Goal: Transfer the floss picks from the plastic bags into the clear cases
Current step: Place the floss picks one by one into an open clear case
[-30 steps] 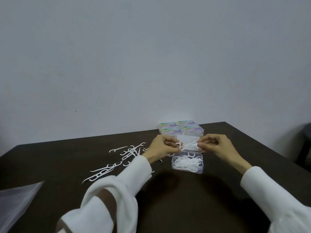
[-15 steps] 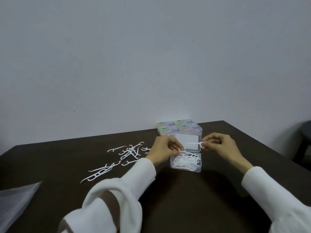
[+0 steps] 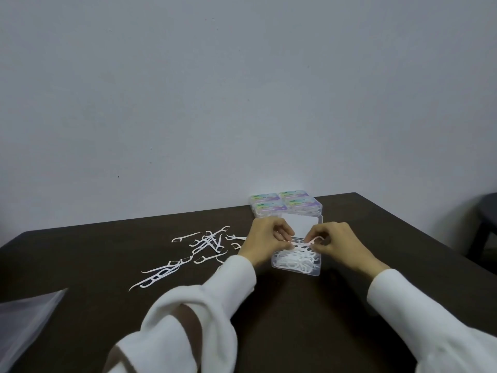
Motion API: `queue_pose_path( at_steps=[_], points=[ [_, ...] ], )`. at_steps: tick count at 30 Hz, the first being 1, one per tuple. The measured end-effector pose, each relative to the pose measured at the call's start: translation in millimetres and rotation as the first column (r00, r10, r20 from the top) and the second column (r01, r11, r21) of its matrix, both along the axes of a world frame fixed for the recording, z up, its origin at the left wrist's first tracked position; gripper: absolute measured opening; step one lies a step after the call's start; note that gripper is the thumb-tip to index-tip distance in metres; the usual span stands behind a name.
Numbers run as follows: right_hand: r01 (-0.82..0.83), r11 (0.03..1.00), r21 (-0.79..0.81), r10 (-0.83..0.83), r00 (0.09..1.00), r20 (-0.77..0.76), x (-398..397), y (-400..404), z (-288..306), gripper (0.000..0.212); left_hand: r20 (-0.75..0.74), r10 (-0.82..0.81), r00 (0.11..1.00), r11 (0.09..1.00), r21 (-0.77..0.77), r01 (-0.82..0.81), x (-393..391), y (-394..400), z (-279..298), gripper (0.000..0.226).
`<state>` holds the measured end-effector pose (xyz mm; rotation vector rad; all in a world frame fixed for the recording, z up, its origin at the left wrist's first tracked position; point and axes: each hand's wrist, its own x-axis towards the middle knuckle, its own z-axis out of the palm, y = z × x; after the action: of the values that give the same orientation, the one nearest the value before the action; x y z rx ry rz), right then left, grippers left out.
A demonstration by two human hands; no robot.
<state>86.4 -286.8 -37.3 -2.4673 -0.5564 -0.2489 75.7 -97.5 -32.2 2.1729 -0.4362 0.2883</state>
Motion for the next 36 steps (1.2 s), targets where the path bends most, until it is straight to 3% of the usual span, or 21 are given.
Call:
queue_pose_path(
  at_steps=[5, 8, 11, 15, 21, 31, 36],
  points=[
    [-0.005, 1.0, 0.018, 0.004, 0.999, 0.043, -1, -3, 2, 0.016, -0.05, -0.025, 0.998, 0.997, -0.078, 0.021, -1, 0, -6, 0.029],
    [0.0, 0.998, 0.063, -0.004, 0.998, 0.066, 0, -3, 4, 0.011, -0.008, 0.016, 1.0, 0.991, -0.135, -0.017, -3, 6, -6, 0.027],
    [-0.027, 1.0, 0.01, 0.027, 0.998, 0.049, 0, 2, 4, 0.012, 0.032, 0.046, 0.998, 0.998, -0.051, -0.044, -3, 15, -4, 0.026],
    [-0.077, 0.987, -0.14, 0.074, 0.997, -0.03, -2, 9, 1, 0.011, -0.079, 0.009, 0.997, 0.996, 0.089, -0.001, -3, 22, -9, 0.045],
    [-0.047, 0.995, -0.087, 0.05, 0.998, 0.03, -6, 7, 8, 0.008, -0.1, -0.021, 0.995, 0.996, 0.082, 0.029, -5, 22, -10, 0.044],
    [-0.143, 0.988, -0.065, 0.141, 0.99, -0.028, -12, 10, 8, 0.013, -0.011, -0.032, 0.999, 0.973, 0.228, 0.033, -3, 21, -12, 0.031],
    [-0.22, 0.971, -0.093, 0.207, 0.97, -0.129, -14, 10, 16, 0.017, -0.001, -0.021, 1.0, 0.978, 0.207, 0.021, -3, 22, -13, 0.023]
  ],
)
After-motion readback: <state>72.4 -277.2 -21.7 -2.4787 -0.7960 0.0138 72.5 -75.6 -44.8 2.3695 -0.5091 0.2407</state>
